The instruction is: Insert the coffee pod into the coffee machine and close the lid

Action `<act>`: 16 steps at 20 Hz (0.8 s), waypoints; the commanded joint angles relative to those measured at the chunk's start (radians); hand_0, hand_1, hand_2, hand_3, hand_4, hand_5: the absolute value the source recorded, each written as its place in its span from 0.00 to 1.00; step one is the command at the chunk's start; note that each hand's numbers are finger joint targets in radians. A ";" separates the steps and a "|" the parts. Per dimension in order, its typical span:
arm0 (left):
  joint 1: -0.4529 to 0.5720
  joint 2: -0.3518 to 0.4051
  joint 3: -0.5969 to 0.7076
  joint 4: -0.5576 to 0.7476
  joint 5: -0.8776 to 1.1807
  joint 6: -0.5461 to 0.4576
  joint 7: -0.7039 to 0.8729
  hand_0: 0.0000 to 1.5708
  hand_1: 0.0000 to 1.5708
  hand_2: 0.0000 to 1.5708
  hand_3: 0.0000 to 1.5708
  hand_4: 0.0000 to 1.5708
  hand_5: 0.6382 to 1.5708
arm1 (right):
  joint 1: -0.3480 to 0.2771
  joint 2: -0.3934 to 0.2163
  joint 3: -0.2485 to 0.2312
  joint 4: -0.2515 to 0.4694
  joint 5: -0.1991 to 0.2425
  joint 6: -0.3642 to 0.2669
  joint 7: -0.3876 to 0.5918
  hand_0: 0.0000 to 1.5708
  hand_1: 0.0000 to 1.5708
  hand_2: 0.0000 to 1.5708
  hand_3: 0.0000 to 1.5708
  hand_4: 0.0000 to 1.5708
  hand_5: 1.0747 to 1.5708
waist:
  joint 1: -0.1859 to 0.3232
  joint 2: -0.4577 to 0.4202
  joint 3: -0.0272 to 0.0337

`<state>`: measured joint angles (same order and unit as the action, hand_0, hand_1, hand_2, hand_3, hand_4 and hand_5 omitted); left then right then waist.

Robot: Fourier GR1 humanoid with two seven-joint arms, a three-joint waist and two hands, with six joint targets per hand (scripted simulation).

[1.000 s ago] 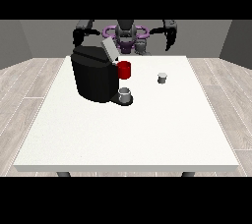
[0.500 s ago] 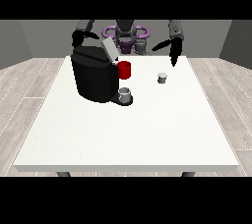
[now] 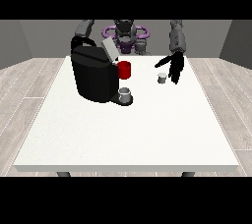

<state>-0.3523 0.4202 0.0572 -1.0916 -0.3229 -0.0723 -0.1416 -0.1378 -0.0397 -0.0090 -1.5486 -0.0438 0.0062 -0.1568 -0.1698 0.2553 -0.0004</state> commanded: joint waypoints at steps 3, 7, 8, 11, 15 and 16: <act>-0.099 0.050 0.005 0.140 -0.059 -0.031 0.036 0.00 0.00 0.00 0.00 0.00 1.00 | -0.012 0.006 -0.018 0.070 0.011 -0.020 -0.012 0.00 0.00 0.00 0.00 0.30 1.00 | -0.011 0.033 0.0006; -0.132 0.069 -0.002 0.271 -0.090 -0.069 -0.036 0.00 0.00 0.00 0.00 0.00 1.00 | -0.018 0.032 0.012 0.051 0.049 -0.063 0.004 0.00 0.00 0.00 0.00 0.33 1.00 | -0.001 0.039 0.0000; -0.167 0.056 -0.005 0.291 -0.119 -0.019 0.001 0.00 0.00 0.00 0.00 0.00 1.00 | -0.069 -0.007 -0.017 0.027 0.026 -0.038 0.036 0.00 0.00 0.00 0.00 0.33 1.00 | -0.034 0.061 -0.0001; -0.217 0.091 -0.011 0.325 -0.139 -0.062 -0.046 0.00 0.00 0.00 0.00 0.00 1.00 | -0.115 0.001 -0.037 0.092 0.020 -0.042 -0.021 0.00 0.00 0.00 0.00 0.23 1.00 | -0.004 0.097 0.0001; -0.237 0.045 -0.048 0.326 -0.179 -0.075 0.040 0.00 0.00 0.00 0.00 0.00 1.00 | -0.112 -0.017 -0.066 0.199 0.020 -0.024 -0.091 0.00 0.00 0.00 0.00 0.18 1.00 | 0.005 0.066 0.0008; -0.196 0.046 -0.047 0.375 -0.205 -0.018 -0.024 0.00 0.00 0.00 0.00 0.00 1.00 | -0.080 -0.009 -0.037 0.140 0.024 -0.022 -0.056 0.00 0.00 0.00 0.00 0.21 1.00 | -0.008 0.076 0.0001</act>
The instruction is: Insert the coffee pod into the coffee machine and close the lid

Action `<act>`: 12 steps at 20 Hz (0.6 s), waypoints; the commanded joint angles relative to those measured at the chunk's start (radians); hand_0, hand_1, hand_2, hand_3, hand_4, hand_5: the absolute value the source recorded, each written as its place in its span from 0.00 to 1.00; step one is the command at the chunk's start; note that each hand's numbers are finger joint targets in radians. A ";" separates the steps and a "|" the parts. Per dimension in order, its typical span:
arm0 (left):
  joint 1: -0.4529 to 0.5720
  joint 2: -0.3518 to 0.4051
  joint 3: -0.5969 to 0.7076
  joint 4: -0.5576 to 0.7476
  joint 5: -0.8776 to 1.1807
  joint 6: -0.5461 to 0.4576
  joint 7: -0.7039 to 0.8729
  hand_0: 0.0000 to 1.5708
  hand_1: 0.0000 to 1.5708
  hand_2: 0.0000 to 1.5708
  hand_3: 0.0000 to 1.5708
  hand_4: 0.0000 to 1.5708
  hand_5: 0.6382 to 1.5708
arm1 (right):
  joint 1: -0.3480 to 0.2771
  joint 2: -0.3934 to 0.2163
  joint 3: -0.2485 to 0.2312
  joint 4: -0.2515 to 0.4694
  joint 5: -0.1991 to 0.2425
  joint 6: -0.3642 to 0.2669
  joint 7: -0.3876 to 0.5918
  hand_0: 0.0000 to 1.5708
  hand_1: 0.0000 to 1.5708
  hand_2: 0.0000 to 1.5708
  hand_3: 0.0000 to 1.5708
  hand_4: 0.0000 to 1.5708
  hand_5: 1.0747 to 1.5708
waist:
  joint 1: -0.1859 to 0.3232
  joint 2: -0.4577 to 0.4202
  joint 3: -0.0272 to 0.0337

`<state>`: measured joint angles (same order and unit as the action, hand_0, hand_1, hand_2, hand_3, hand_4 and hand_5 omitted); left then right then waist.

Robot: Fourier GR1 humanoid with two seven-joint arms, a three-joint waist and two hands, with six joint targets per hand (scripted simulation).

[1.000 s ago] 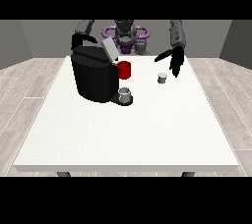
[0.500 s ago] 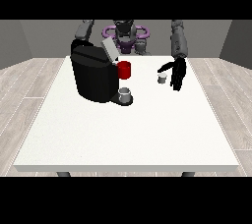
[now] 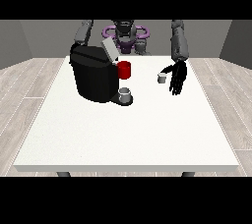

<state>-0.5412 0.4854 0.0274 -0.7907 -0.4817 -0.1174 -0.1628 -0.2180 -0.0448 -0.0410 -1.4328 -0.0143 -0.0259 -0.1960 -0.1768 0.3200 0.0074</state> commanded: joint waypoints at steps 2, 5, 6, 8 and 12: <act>-0.010 -0.039 -0.020 0.065 -0.025 -0.030 -0.004 0.00 0.00 0.24 0.00 0.00 1.00 | -0.029 0.006 -0.029 0.070 0.001 -0.030 -0.006 0.00 0.00 0.00 0.00 0.24 1.00 | 0.040 -0.018 -0.0075; -0.050 -0.011 0.004 0.119 -0.018 -0.077 -0.002 0.00 0.00 0.06 0.00 0.00 1.00 | 0.019 0.033 0.002 0.033 0.006 -0.040 0.025 0.00 0.00 0.00 0.00 0.25 1.00 | -0.004 -0.044 -0.0077; -0.056 -0.006 0.014 0.120 -0.015 -0.056 -0.049 0.00 0.00 0.12 0.00 0.00 1.00 | -0.026 0.030 -0.024 0.056 -0.006 -0.048 0.003 0.00 0.00 0.00 0.00 0.26 1.00 | 0.017 0.010 -0.0078; -0.049 -0.011 0.004 0.141 -0.041 -0.038 -0.052 0.00 0.00 0.38 0.24 0.00 1.00 | -0.008 0.027 0.005 0.037 0.018 -0.043 0.008 0.00 0.00 0.00 0.00 0.25 1.00 | 0.005 -0.008 -0.0079; -0.041 -0.044 -0.024 0.124 -0.086 0.029 -0.088 0.72 0.72 0.75 0.64 0.00 1.00 | -0.035 0.004 -0.045 0.075 -0.017 -0.033 0.000 0.00 0.00 0.00 0.00 0.26 1.00 | 0.012 -0.001 -0.0075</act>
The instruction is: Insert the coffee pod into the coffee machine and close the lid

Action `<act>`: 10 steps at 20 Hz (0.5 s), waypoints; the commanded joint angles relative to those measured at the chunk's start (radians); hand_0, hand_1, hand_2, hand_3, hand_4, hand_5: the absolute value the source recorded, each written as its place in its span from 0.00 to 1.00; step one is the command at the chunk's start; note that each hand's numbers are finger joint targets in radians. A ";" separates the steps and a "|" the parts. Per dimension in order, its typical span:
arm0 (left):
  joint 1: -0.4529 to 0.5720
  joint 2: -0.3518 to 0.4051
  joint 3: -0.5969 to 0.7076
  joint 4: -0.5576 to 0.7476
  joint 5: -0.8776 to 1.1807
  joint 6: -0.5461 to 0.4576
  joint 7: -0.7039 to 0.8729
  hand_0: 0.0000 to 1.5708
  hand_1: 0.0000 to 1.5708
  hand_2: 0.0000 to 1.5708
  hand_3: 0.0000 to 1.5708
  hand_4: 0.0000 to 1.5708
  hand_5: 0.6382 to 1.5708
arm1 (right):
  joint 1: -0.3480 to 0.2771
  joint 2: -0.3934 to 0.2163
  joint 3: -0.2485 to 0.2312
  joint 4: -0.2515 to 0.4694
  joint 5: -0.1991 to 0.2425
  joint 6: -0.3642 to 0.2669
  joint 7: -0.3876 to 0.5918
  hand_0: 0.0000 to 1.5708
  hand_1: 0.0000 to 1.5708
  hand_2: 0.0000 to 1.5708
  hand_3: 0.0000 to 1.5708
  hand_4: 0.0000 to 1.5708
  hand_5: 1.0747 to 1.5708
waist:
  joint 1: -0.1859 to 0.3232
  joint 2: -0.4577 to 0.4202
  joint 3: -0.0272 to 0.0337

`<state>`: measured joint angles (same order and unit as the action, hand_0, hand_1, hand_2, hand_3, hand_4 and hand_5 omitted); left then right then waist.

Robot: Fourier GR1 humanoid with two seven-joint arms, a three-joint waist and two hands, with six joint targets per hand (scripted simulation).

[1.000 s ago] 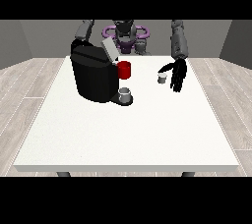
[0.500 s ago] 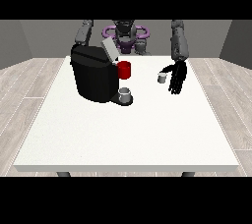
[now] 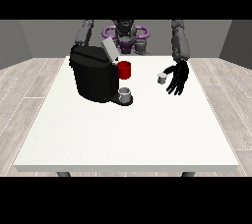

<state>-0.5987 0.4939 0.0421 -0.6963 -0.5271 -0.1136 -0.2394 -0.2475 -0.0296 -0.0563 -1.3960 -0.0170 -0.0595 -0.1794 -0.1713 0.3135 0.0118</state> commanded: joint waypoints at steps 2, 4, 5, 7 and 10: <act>0.001 -0.063 -0.045 0.045 -0.058 0.026 -0.004 0.71 0.71 0.75 0.71 0.00 1.00 | 0.014 0.016 0.009 0.032 0.016 -0.021 -0.003 0.00 0.00 0.00 0.00 0.26 1.00 | 0.004 -0.038 -0.0120; -0.007 -0.076 -0.050 0.049 -0.077 0.058 0.003 0.70 0.70 0.73 0.72 0.00 1.00 | 0.028 0.013 0.024 0.034 0.012 0.005 -0.005 0.00 0.00 0.00 0.00 0.24 1.00 | -0.017 -0.035 -0.0120; 0.008 -0.051 -0.037 0.080 -0.077 0.066 -0.041 0.75 0.75 0.76 0.69 0.00 1.00 | 0.058 0.024 0.051 -0.011 0.024 0.006 -0.017 0.00 0.00 0.00 0.00 0.23 1.00 | -0.039 -0.019 -0.0125; 0.008 -0.099 -0.083 0.032 -0.109 0.062 0.012 0.77 0.77 0.78 0.69 0.00 1.00 | 0.001 -0.008 -0.015 0.074 -0.002 0.001 0.001 0.00 0.00 0.00 0.00 0.21 1.00 | -0.001 -0.047 -0.0116; 0.023 -0.109 -0.084 0.044 -0.105 0.044 -0.017 0.80 0.80 0.80 0.70 0.05 1.00 | -0.010 -0.004 -0.025 0.057 -0.017 -0.007 0.024 0.00 0.00 0.00 0.00 0.20 1.00 | -0.004 -0.064 -0.0120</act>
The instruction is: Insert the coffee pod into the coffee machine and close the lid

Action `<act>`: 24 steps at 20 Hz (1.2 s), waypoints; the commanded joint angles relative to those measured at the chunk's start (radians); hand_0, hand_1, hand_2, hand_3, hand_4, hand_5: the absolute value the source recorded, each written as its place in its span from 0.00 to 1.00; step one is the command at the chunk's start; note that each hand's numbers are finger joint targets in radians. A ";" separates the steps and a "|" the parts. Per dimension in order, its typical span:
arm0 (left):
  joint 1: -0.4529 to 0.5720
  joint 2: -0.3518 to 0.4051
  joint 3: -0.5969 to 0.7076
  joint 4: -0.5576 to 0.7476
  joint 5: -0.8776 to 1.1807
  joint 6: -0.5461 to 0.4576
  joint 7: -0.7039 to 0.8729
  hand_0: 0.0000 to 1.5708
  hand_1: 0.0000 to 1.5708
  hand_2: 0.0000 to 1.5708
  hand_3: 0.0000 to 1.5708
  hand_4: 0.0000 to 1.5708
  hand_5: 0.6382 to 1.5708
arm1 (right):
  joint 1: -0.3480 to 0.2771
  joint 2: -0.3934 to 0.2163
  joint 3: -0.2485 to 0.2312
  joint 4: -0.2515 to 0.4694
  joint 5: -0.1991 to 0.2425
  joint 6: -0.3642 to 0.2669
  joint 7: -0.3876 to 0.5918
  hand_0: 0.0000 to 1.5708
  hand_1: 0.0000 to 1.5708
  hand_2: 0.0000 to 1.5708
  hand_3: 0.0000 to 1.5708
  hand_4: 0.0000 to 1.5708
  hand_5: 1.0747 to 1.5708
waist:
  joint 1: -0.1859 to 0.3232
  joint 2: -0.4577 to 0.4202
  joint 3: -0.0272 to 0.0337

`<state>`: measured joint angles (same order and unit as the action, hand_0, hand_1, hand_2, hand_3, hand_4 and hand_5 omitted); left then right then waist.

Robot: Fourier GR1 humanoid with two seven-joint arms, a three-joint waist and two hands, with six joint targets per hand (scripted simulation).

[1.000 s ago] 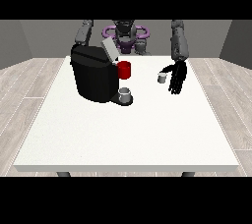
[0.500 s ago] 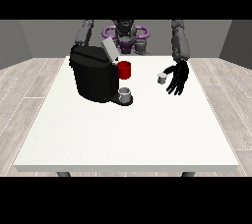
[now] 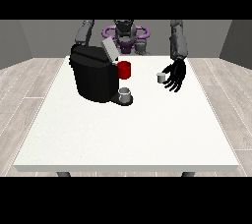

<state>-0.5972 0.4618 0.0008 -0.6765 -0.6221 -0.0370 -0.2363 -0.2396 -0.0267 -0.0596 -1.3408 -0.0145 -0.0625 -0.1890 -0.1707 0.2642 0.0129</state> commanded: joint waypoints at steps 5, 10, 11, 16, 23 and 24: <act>0.024 -0.115 -0.054 0.023 -0.043 -0.015 0.044 0.85 0.85 0.85 0.75 0.05 1.00 | 0.044 -0.029 -0.014 0.068 -0.004 0.030 -0.033 0.00 0.00 0.00 0.00 0.23 1.00 | 0.002 -0.059 -0.0128; -0.029 -0.104 -0.028 0.054 -0.063 0.031 0.005 0.72 0.72 0.80 0.74 0.27 1.00 | -0.007 -0.015 -0.028 0.084 -0.025 0.021 -0.045 0.00 0.00 0.00 0.00 0.26 1.00 | -0.001 -0.014 -0.0132; -0.002 -0.150 -0.056 0.007 -0.067 0.021 0.019 0.85 0.85 0.89 0.84 0.39 1.00 | 0.018 -0.030 -0.045 0.121 -0.031 0.030 -0.047 0.00 0.00 0.00 0.00 0.26 1.00 | 0.027 -0.086 -0.0129; -0.028 -0.106 0.000 0.049 -0.045 0.047 -0.115 0.87 0.87 0.91 0.87 0.43 1.00 | 0.018 -0.052 -0.068 0.098 -0.064 0.054 -0.046 0.00 0.00 0.00 0.00 0.21 1.00 | 0.007 -0.055 -0.0133; -0.062 -0.143 0.017 0.023 -0.020 -0.051 -0.062 0.93 0.93 0.91 0.86 0.36 1.00 | -0.002 -0.050 -0.080 0.206 -0.048 0.024 -0.079 0.00 0.00 0.00 0.00 0.16 1.00 | 0.071 -0.123 -0.0129; -0.081 -0.126 0.033 0.034 -0.017 -0.046 -0.058 0.96 0.96 0.93 0.85 0.38 1.00 | 0.044 -0.047 -0.044 0.174 -0.036 0.051 -0.058 0.00 0.00 0.00 0.00 0.18 1.00 | 0.036 -0.136 -0.0131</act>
<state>-0.6468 0.3293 0.0086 -0.6483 -0.6513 -0.0599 -0.3053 -0.2151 -0.0709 -0.1252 -1.1703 -0.0678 -0.0184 -0.2550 -0.1243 0.1503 0.0003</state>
